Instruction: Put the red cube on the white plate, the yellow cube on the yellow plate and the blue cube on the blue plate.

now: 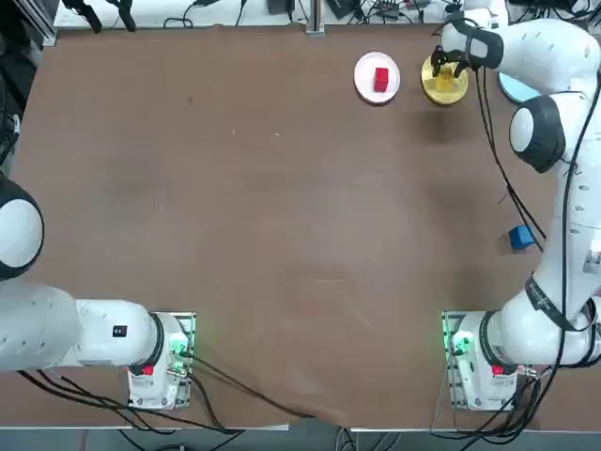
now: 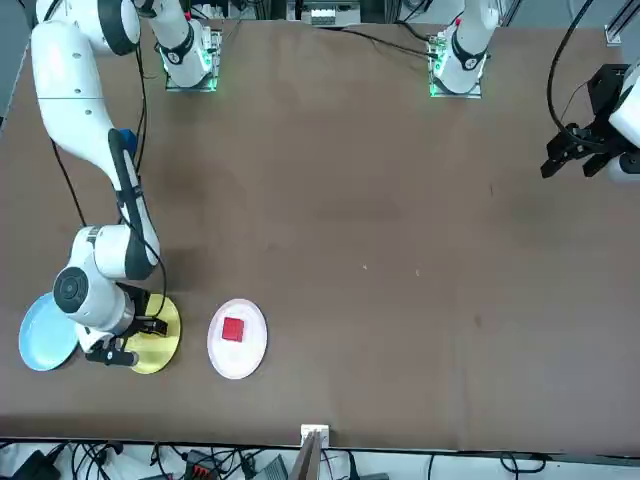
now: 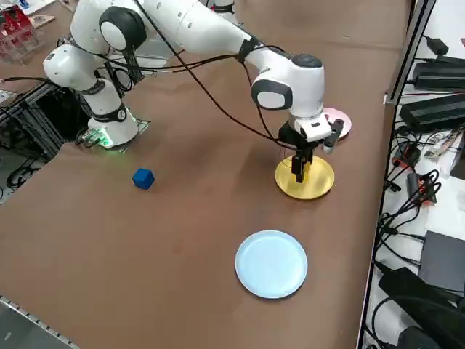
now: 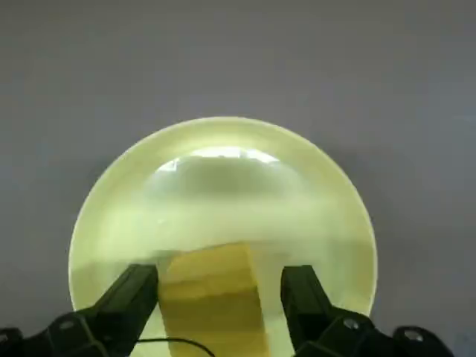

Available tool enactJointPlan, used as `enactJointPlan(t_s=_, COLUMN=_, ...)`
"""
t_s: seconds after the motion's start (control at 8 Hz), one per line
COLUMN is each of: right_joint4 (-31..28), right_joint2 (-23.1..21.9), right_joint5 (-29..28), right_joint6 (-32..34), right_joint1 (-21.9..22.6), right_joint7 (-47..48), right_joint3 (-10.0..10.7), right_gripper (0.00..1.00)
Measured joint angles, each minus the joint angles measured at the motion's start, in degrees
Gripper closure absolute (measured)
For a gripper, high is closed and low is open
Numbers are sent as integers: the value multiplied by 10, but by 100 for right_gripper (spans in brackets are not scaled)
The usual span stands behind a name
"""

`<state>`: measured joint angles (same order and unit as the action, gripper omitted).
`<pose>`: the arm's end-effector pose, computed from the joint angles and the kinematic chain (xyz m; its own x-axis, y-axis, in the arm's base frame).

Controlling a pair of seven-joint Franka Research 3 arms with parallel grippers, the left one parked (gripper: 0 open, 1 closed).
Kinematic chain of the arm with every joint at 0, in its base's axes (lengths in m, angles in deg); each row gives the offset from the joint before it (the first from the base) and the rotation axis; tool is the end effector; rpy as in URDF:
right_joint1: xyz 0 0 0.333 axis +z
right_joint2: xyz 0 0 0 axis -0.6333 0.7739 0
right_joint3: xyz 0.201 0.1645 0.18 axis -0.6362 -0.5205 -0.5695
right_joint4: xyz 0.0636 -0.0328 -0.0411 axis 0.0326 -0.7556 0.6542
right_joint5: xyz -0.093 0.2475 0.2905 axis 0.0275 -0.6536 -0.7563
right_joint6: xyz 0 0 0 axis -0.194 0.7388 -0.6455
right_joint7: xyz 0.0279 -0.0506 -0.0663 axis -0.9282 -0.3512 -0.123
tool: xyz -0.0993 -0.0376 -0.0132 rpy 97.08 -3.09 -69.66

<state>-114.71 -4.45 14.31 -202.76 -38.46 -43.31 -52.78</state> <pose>0.7585 0.0093 0.2217 0.9903 -0.0899 0.1059 -0.0961 -0.9939 0.0548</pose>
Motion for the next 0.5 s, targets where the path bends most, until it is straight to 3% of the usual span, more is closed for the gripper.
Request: enactJointPlan(t_s=0.5, right_joint4=16, right_joint2=-87, right_joint5=-19, right_joint6=113, right_joint1=-6, right_joint7=-1, right_joint3=0, right_gripper=0)
